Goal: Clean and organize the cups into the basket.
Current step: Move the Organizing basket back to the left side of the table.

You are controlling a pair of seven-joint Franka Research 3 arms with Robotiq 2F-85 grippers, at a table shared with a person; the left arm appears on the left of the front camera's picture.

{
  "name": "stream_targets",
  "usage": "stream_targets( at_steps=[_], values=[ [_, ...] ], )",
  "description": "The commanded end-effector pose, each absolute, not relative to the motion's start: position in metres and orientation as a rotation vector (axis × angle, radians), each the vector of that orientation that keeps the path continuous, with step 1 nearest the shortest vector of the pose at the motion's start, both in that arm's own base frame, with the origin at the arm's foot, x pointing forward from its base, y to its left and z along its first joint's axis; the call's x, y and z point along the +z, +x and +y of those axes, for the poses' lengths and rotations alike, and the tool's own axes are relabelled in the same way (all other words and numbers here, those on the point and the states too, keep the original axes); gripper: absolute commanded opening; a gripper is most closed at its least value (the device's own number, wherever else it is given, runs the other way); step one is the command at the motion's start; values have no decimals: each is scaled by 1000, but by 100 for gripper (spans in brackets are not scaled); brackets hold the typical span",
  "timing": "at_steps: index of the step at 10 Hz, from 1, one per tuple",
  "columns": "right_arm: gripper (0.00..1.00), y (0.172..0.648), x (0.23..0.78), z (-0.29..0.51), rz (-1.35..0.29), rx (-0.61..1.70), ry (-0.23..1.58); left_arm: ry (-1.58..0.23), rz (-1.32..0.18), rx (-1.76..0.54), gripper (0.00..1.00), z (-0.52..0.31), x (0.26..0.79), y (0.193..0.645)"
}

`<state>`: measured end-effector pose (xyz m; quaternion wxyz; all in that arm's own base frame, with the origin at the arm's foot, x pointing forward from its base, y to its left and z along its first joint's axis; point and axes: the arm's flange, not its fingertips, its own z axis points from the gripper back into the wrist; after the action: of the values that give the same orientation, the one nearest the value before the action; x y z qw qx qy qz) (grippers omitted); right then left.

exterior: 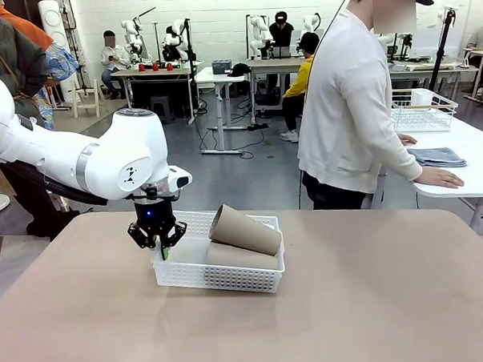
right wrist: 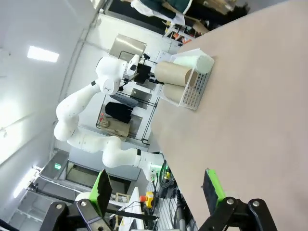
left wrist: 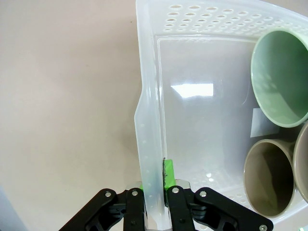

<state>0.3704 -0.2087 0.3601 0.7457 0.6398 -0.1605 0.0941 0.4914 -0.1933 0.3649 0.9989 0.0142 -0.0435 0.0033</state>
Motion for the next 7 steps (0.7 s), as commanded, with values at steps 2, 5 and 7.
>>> stream_targets(
  at_steps=[2,5,7],
  values=[
    [100,376,353,-211,-290,129,1426,27,-95,7,0,-194,369,492],
    [100,370,350,-209,-293,161,1410,27,-95,7,0,-194,369,492],
    [100,370,350,-209,-293,161,1410,27,-95,7,0,-194,369,492]
  ],
)
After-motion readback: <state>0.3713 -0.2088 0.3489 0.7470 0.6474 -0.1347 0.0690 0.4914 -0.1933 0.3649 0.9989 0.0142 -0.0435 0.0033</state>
